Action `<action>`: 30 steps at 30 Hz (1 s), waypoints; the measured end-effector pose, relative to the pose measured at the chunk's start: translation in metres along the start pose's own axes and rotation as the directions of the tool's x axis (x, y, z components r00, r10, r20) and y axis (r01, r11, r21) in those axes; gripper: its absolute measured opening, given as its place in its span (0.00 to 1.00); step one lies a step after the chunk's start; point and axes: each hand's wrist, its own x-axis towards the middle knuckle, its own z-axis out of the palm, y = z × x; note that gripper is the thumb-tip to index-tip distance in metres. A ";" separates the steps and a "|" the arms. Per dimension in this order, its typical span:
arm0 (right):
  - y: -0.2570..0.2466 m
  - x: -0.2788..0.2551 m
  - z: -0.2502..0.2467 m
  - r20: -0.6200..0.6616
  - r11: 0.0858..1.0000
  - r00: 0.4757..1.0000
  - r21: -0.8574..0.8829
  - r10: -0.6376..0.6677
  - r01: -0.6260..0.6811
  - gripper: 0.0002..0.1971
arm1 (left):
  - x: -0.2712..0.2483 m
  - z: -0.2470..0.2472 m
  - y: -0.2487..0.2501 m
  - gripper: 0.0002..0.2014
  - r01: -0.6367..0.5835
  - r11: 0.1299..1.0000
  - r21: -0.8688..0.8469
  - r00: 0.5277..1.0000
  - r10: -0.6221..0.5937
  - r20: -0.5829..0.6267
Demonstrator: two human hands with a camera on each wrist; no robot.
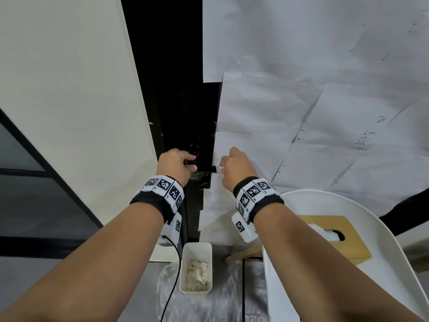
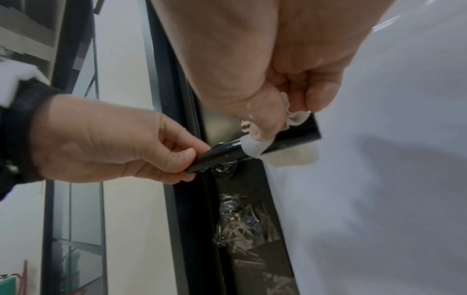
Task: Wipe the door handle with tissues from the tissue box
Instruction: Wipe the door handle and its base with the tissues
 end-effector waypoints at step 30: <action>-0.047 0.018 0.004 0.046 0.991 0.990 0.002 -0.137 0.137 0.13 | 0.003 0.002 -0.002 0.12 -0.023 0.999 0.030 1.000 0.023 -0.014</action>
